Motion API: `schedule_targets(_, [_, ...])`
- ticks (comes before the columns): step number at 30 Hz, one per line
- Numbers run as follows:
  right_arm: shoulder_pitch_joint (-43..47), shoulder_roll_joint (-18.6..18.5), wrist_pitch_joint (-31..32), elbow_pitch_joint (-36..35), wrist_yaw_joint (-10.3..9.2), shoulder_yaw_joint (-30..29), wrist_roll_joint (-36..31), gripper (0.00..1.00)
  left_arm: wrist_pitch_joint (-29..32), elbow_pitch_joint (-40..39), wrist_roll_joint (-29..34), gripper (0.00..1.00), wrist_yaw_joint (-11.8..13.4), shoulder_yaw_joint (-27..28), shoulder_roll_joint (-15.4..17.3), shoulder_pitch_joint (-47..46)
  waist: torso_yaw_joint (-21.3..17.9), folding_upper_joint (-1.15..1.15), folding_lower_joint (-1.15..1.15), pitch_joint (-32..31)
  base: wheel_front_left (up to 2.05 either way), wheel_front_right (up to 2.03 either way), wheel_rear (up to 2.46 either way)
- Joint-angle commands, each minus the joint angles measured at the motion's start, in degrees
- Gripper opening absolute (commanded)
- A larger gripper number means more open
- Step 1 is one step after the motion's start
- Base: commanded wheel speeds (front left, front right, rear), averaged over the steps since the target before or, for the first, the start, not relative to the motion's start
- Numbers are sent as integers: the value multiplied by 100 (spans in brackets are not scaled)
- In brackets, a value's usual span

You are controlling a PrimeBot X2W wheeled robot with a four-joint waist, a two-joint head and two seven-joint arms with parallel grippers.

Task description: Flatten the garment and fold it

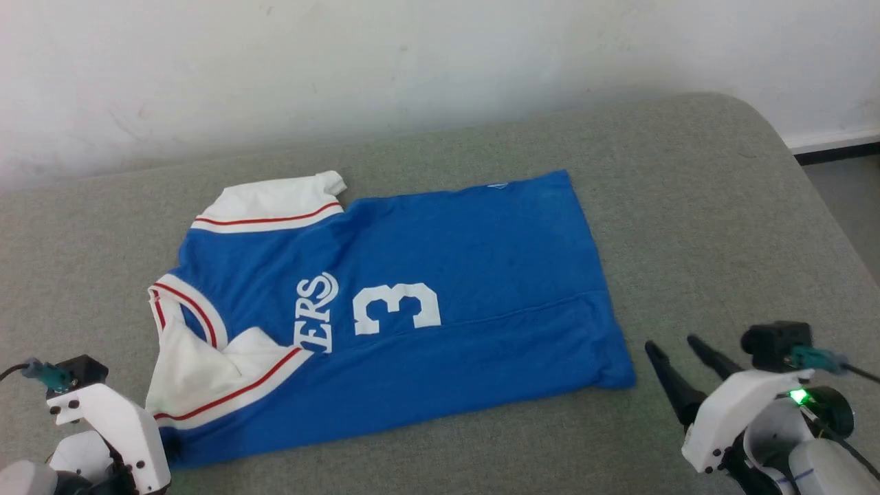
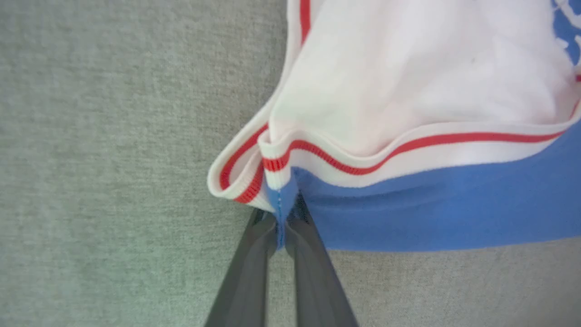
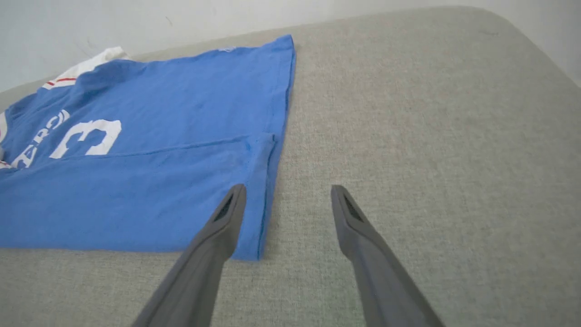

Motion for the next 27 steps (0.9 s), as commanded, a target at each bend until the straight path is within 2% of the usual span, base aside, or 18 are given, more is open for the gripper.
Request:
schedule_targets(1, [-164, -26, 316, 176, -4, 45, 162, 100, -30, 98, -57, 0, -62, -165, -324, 93, 31, -1, 1, -20, 0, 0, 0])
schedule_targets(7, [-759, -112, 1404, 857, -4, 438, 687, 100, -272, -374, 8, 0, 34, -21, -233, 83, 229, -1, 1, 72, 0, 0, 0])
schedule_targets(15, [-1545, 35, 1981, 1854, -4, 955, 1116, 100, -315, -1110, 134, 0, 182, 3, -117, 99, 503, -1, 1, 310, 0, 0, 0])
schedule_targets(17, [-1634, 77, 2293, 2174, -4, 1132, 1217, 100, -310, -1204, 147, 0, 205, -3, -107, 108, 548, -1, 1, 339, 0, 0, 0])
schedule_targets(18, [-1653, 115, 2487, 2319, -4, 1219, 1304, 89, -308, -1237, 149, 0, 214, -6, -106, 113, 570, -1, 1, 347, 0, 0, 0])
schedule_targets(19, [-1660, 160, 2687, 2448, -4, 1275, 1424, 32, -308, -1262, 152, 0, 221, -10, -105, 119, 591, -1, 1, 350, 0, 0, 0])
schedule_targets(20, [-1678, 179, 2837, 2525, -4, 1342, 1503, 4, -310, -1282, 155, 0, 229, -12, -104, 127, 604, -1, 1, 349, 0, 0, 0])
schedule_targets(21, [-1696, 182, 2920, 2571, -4, 1393, 1562, 0, -319, -1297, 153, 0, 235, -9, -107, 136, 615, -1, 1, 343, 0, 0, 0])
schedule_targets(23, [-1738, 165, 2948, 2594, -4, 1450, 1655, 0, -355, -1324, 156, 0, 230, -1, -101, 162, 626, -1, 1, 310, 0, 0, 0])
schedule_targets(27, [-1845, 9, 2611, 2472, -4, 1530, 1645, 0, -442, -1400, 138, 0, 158, 18, -74, 256, 614, -1, 1, 118, 0, 0, 0])
